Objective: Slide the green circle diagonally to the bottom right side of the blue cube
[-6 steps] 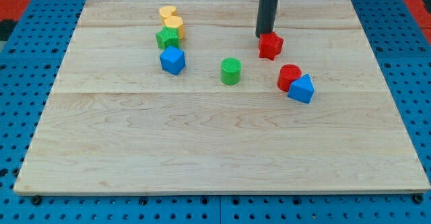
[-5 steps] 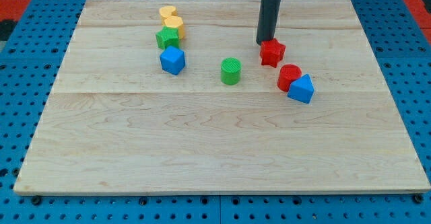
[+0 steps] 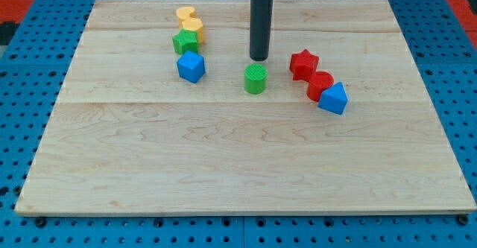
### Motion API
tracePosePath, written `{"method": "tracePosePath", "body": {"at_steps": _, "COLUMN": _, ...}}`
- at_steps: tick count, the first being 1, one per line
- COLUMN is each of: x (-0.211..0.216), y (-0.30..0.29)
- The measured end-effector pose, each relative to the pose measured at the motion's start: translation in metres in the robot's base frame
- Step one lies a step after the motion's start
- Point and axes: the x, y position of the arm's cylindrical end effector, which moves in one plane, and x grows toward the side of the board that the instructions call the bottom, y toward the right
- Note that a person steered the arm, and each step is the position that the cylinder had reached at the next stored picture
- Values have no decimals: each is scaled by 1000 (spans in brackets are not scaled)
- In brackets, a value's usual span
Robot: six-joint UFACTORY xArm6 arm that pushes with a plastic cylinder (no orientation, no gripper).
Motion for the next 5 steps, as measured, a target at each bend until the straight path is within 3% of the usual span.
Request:
{"method": "tracePosePath", "body": {"at_steps": 1, "x": 28, "y": 0}}
{"method": "tracePosePath", "body": {"at_steps": 5, "x": 57, "y": -3}}
